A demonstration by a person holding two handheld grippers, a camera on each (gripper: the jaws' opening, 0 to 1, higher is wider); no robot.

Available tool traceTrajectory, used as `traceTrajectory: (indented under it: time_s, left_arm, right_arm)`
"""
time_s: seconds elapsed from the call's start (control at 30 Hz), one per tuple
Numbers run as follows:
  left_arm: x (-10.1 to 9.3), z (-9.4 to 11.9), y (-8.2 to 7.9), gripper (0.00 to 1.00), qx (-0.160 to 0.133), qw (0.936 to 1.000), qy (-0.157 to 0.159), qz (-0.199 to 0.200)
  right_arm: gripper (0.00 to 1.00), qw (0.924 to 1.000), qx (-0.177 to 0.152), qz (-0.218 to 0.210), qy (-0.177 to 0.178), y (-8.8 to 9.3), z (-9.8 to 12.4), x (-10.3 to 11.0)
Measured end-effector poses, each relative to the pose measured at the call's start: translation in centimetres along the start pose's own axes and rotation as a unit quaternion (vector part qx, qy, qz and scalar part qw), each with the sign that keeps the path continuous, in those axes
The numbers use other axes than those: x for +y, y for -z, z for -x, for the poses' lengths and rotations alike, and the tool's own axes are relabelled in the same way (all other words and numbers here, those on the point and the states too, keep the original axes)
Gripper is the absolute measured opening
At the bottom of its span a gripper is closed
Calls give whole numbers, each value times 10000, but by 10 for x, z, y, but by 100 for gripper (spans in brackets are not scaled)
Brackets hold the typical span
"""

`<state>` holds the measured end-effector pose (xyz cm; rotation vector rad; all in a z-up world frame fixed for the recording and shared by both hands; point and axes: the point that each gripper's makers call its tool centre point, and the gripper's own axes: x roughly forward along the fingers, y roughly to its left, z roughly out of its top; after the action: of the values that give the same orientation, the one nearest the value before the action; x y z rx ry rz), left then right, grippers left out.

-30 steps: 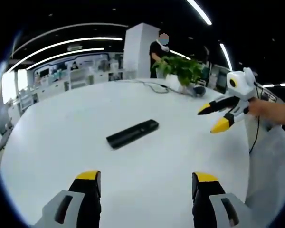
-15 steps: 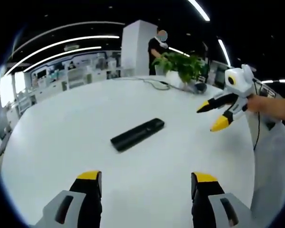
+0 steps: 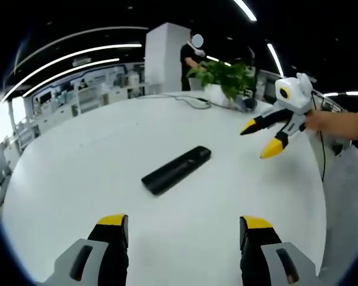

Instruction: Press the specified remote control buttons in sequence, fully releasing each button before pressing the next.

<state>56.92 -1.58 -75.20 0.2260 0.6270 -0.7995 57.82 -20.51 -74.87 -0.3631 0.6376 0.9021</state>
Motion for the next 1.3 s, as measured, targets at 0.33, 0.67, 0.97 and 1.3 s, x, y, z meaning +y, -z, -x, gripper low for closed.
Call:
traceTrajectory:
  time_s: [0.33,0.67,0.97,1.3]
  left_arm:
    - [10,-12,-3,76,121,9994,161,-278]
    - [17,-22,-5,75,173,9985,303,-417]
    - [24,-29,-3,74,290,9973,380,-557]
    - [28,-37,-6,72,360,9949,527,-778]
  right_arm:
    - [52,9998,12,190,-101,-7,-14,-10]
    - [50,9985,81,396,-374,-6,-30,-12]
    - [49,9979,112,469,-421,-7,-37,-20]
    - [49,9960,111,653,-602,-14,-47,-23]
